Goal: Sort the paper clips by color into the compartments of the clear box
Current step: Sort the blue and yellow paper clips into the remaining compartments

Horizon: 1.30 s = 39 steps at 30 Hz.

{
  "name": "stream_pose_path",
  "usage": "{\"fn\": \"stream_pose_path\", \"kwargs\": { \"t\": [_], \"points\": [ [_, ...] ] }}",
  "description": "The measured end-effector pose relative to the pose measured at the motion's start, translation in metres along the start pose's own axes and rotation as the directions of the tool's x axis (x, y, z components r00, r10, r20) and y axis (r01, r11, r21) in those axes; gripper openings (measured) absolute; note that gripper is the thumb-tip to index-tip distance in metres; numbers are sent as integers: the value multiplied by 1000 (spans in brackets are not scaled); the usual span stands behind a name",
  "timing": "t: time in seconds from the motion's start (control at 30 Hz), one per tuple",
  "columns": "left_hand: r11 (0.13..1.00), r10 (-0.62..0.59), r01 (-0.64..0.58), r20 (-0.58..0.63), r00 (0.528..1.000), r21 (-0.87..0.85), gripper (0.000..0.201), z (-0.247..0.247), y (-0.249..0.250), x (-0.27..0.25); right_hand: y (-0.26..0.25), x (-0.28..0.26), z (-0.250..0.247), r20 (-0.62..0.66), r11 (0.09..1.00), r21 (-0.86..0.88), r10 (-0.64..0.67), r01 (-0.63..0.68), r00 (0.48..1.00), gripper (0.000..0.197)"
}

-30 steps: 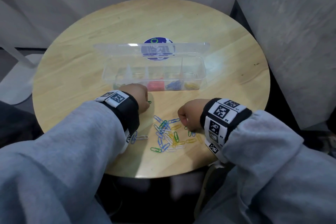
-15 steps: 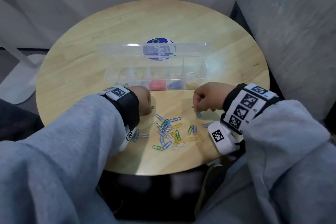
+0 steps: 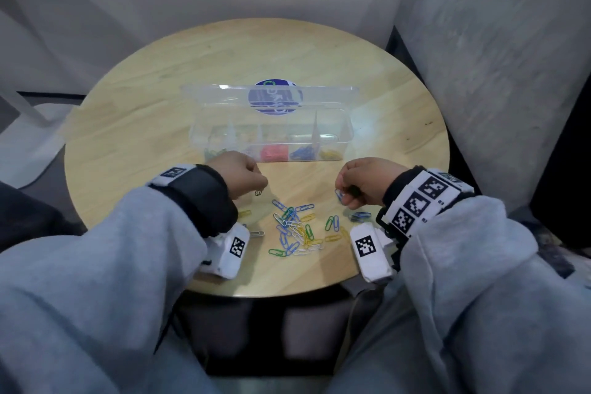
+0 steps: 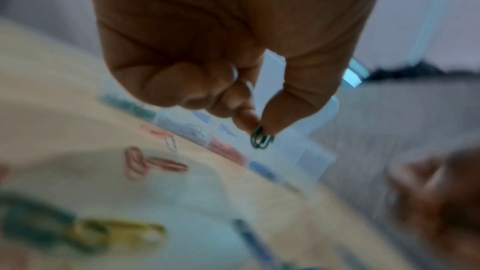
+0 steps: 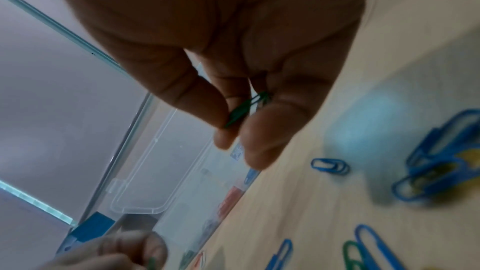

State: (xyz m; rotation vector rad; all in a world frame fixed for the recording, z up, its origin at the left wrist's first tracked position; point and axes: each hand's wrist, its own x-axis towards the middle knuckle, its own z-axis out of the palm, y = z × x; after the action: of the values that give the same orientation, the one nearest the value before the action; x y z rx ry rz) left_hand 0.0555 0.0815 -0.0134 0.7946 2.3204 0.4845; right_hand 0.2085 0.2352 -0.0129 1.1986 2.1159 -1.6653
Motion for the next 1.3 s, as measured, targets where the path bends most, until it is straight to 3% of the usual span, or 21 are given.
{"fn": "stream_pose_path", "kwargs": {
  "t": [0.03, 0.1, 0.2, 0.27, 0.43, 0.6, 0.67, 0.73, 0.8, 0.87, 0.93, 1.07, 1.17, 1.3],
  "points": [
    [973, -34, 42, 39, 999, -228, 14, 0, -4, -6, 1, -2, 3, -16, 1000, -30, 4, -5, 1000, 27],
    [805, -88, 142, 119, 989, -577, 24, 0, -12, -16, 3, -5, 11, -42, 994, -111, 3, -8, 999, 24],
    [568, -103, 211, 186, 977, -796, 26, -4, -23, -25, 3, -11, 23, -40, 969, -246, -17, 7, 999, 21],
    [481, -103, 233, 209, 972, -845, 25, -9, -28, -28, 3, -16, 28, -14, 935, -352, -41, 33, 999, 22],
    [465, -53, 235, 238, 970, -853, 25, -10, -28, -32, 5, -15, 30, -32, 759, -650, -76, 37, 997, 27],
    [493, -40, 247, 262, 964, -834, 22, -10, -30, -30, 12, -8, 32, -68, 674, -737, 9, -56, 998, 23],
    [557, -39, 237, 260, 965, -796, 16, -8, -24, -29, 13, -4, 34, -68, 644, -763, 9, -58, 998, 19],
    [692, -51, 217, 253, 966, -689, 9, -3, -17, -28, 12, -2, 36, -61, 604, -796, -25, -33, 998, 14],
    [895, -14, 109, 217, 976, -433, 12, 4, -11, -29, 12, 1, 38, -55, 570, -822, -78, 0, 995, 10],
    [991, 82, -58, 206, 975, -122, 5, 12, -8, -31, 12, 4, 40, -47, 550, -835, -93, 12, 995, 11],
    [982, 110, -140, 212, 971, 129, 11, 22, -6, -38, 12, 7, 42, -31, 546, -837, -84, 20, 996, 9],
    [885, 162, -237, 212, 964, 400, 14, 42, -2, -45, 11, 16, 41, -25, 588, -808, -15, -11, 1000, 20],
    [833, 175, -254, 201, 964, 491, 14, 48, -1, -45, 8, 14, 38, -24, 652, -758, 20, -31, 1000, 22],
    [826, 171, -256, 209, 963, 502, 10, 49, -2, -41, -1, 3, 31, -15, 769, -639, 3, -12, 1000, 25]
  ]
}}
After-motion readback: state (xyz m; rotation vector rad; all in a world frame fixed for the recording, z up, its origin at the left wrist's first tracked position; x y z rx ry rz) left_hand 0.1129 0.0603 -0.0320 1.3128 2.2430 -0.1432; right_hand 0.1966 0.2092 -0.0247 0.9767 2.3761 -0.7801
